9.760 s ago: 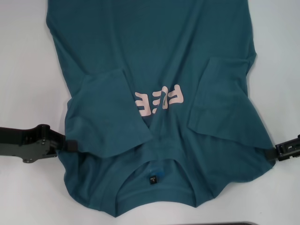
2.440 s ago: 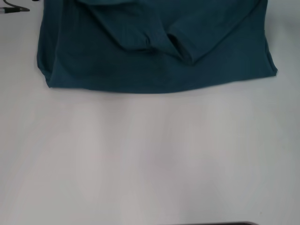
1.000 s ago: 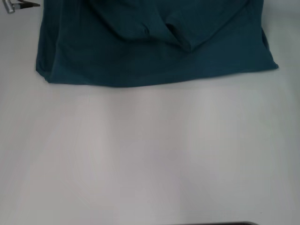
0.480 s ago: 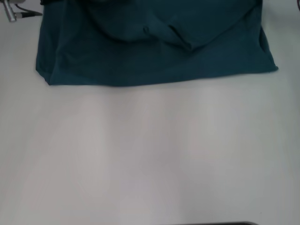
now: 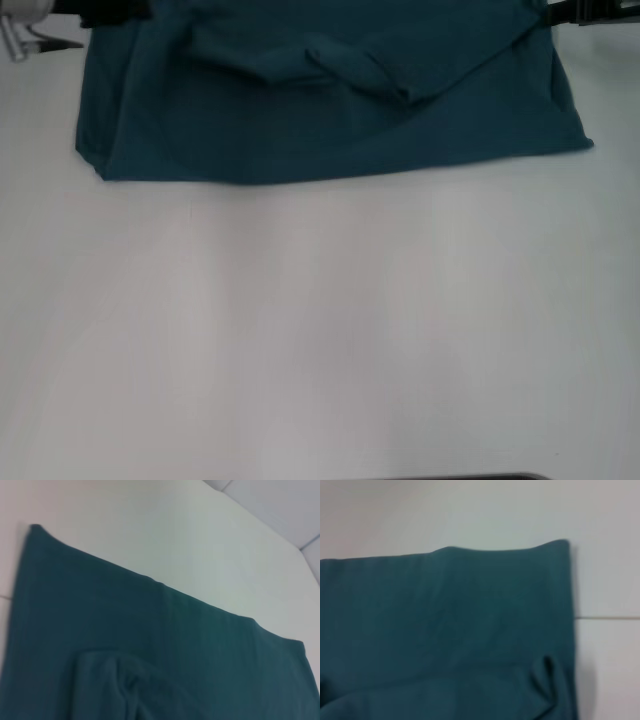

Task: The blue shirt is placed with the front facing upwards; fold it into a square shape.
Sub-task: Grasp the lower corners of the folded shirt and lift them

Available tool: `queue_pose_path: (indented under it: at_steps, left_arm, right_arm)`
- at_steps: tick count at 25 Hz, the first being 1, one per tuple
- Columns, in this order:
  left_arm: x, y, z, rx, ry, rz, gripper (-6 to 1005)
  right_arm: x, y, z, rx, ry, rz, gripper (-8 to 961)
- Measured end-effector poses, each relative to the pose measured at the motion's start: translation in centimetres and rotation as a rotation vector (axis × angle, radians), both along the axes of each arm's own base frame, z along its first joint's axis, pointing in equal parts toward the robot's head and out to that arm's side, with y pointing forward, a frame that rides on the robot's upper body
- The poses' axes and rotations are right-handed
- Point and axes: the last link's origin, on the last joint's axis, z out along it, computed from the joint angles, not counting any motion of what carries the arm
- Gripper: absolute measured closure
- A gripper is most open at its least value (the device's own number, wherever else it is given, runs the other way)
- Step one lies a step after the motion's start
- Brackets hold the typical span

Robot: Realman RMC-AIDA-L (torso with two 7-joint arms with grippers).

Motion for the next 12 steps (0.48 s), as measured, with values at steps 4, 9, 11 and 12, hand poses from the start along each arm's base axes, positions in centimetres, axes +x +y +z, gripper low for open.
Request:
queue_pose_path:
  at_steps: [4, 9, 11, 12]
  left_arm:
    - [-1.0, -1.7, 1.3, -0.007, -0.067, -0.011, 401]
    - [-2.5, -5.7, 2.6, -0.071, -0.197, -0.071, 370]
    - [-3.0, -6.8, 3.0, -0.083, -0.24, -0.072, 372]
    - [-3.3, -7.3, 3.2, -0.085, -0.256, -0.07, 373]
  right_arm:
    - [-1.4, -1.9, 0.7, -0.108, 0.122, 0.014, 443]
    - [-2.6, -7.2, 1.6, -0.188, 0.4, 0.133, 345]
    - [-2.5, -9.2, 2.0, -0.199, 0.515, 0.177, 210]
    - [-2.1, -10.2, 2.3, -0.198, 0.574, 0.185, 95]
